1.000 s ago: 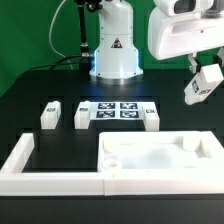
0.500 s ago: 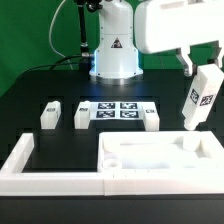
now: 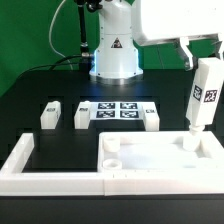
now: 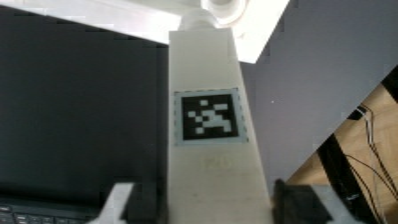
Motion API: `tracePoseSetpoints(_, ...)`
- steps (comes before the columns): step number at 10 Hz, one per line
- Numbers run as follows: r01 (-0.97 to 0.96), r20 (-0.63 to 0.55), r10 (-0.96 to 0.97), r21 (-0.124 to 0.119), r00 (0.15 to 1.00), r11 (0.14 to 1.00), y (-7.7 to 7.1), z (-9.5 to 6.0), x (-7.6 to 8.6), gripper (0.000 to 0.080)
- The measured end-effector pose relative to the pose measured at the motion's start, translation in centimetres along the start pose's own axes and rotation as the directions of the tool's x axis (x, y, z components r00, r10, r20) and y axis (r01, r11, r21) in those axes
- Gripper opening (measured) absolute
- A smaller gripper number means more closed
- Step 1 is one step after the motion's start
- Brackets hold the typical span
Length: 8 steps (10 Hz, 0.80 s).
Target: Assemble desk
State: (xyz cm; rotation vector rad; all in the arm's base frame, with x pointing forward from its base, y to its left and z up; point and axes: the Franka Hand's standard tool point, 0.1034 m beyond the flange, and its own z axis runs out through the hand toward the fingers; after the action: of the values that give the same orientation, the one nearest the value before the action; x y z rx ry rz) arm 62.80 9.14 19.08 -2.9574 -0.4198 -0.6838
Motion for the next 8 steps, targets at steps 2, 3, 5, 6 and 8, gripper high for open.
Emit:
tracePoseSetpoints(2, -0.003, 0.018, 0.003, 0.007, 1.0, 1.0, -0.2, 1.7, -1.2, 0.0284)
tracePoseSetpoints(3, -0.003, 0.027, 0.002, 0.012, 1.0, 1.0, -0.5, 2.3, -1.6, 0.0284)
tracePoseSetpoints(5, -0.004, 0.034, 0.003, 0.019, 0.999, 1.0, -0.7, 3.3, -1.9, 0.0284)
tracePoseSetpoints(6, -0.005, 0.035, 0.004, 0.021, 0.999, 1.0, -0.9, 3.5, -1.9, 0.0284)
tracePoseSetpoints(8, -0.002, 0.04, 0.001, 0.026, 0.999, 1.0, -1.3, 4.1, -2.0, 0.0284)
